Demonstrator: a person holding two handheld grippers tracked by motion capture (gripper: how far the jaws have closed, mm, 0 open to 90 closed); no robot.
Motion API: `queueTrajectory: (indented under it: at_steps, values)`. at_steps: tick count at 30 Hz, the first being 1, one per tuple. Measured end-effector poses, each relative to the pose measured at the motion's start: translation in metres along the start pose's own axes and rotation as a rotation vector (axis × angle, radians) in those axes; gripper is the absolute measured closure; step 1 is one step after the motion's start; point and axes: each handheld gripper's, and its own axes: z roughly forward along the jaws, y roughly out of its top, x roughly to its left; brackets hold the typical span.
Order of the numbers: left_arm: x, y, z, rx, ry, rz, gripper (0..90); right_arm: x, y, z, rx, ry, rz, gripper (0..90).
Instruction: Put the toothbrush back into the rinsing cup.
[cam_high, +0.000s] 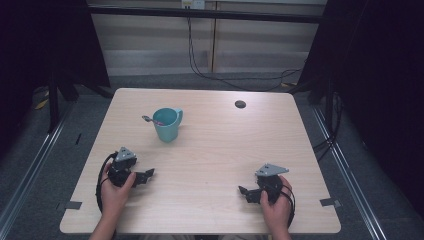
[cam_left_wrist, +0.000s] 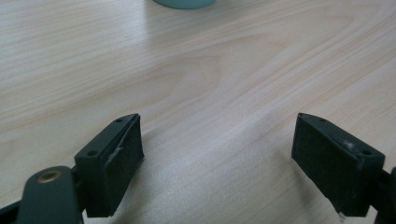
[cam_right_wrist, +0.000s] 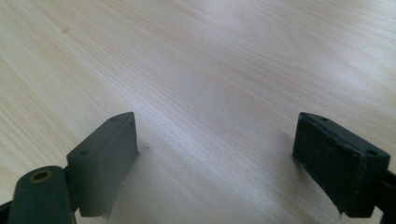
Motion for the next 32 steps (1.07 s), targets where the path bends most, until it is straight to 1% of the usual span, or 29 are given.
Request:
queueTrajectory:
  at_steps: [2, 5, 6, 8, 32]
  values:
    - [-0.0021, 0.0000, 0.0005, 0.007, 0.011, 0.019, 16.1, -0.0001, 0.0000, 0.0001, -0.001, 0.001, 0.000, 13.4]
    - [-0.0046, 0.0001, 0.0015, 0.013, 0.028, 0.035, 15.7, 0.0001, 0.0000, 0.0000, 0.000, 0.001, 0.001, 13.5]
    - [-0.0045, 0.0004, 0.0012, 0.023, 0.028, 0.050, 15.4, 0.0000, 0.0000, 0.0000, 0.000, 0.000, 0.000, 13.5]
    - [-0.0047, 0.0003, 0.0015, 0.018, 0.028, 0.040, 15.2, 0.0000, 0.0000, 0.0000, 0.000, 0.000, -0.001, 13.5]
    - [-0.0050, 0.0004, 0.0017, 0.020, 0.026, 0.046, 14.4, 0.0000, 0.0000, 0.0000, 0.000, 0.007, -0.004, 13.2]
